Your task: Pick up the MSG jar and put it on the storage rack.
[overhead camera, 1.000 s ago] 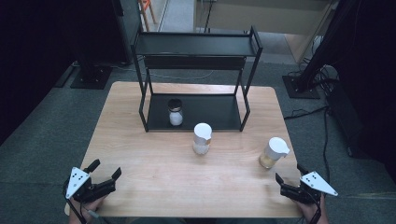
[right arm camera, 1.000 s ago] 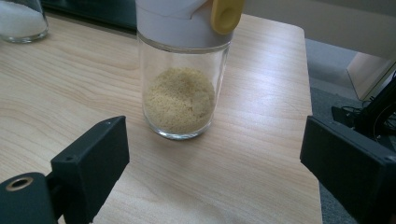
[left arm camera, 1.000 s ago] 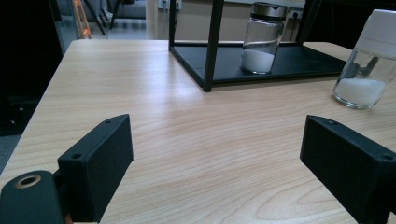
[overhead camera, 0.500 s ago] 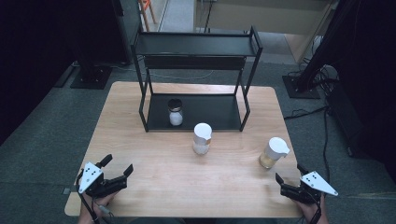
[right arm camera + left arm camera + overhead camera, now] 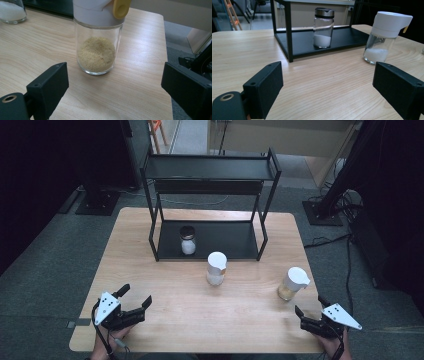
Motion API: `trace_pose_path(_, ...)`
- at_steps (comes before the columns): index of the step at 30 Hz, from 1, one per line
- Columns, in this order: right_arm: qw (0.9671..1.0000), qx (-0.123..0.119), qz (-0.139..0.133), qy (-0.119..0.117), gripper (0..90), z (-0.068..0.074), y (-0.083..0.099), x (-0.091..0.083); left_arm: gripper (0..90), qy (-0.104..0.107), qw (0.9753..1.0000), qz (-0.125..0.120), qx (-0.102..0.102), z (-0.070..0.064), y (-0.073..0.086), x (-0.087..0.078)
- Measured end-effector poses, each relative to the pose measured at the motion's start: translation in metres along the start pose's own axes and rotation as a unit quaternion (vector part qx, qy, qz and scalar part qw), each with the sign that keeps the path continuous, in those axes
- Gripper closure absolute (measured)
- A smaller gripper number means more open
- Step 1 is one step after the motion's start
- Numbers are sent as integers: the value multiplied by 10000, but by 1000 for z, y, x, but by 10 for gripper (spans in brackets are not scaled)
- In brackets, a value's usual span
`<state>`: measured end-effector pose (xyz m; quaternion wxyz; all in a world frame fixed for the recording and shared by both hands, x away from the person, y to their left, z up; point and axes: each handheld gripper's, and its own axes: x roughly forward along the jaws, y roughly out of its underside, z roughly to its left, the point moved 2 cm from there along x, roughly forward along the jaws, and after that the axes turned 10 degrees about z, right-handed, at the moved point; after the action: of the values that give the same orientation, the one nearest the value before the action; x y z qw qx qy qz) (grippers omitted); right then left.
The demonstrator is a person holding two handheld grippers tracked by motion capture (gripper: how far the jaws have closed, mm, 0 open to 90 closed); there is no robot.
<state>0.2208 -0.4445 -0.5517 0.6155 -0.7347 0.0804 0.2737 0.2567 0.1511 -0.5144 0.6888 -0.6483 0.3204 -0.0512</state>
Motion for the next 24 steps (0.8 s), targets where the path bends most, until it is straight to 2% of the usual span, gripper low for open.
trace_pose_path(4, 10000, 0, -1, 0, 73, 0, 0, 0, 98, 17, 10000, 16, 23, -1, 0, 3)
trace_pose_path(12, 9999, 16, -81, 59, 73, -1, -1, -4, 98, -118, 9999, 52, -55, 9, 9, -4)
trace_pose_path(17, 9997, 168, -183, -14, 73, -2, -5, -11, 98, -246, 9997, 21, -64, 15, 12, -12)
trace_pose_path(22, 9995, 100, -272, -149, 73, 8, -12, -18, 98, -362, 9993, 38, -132, 21, 19, -15)
trace_pose_path(24, 9994, 57, -257, -206, 73, 12, -15, -20, 98, -441, 9990, 97, -42, 22, 22, -14)
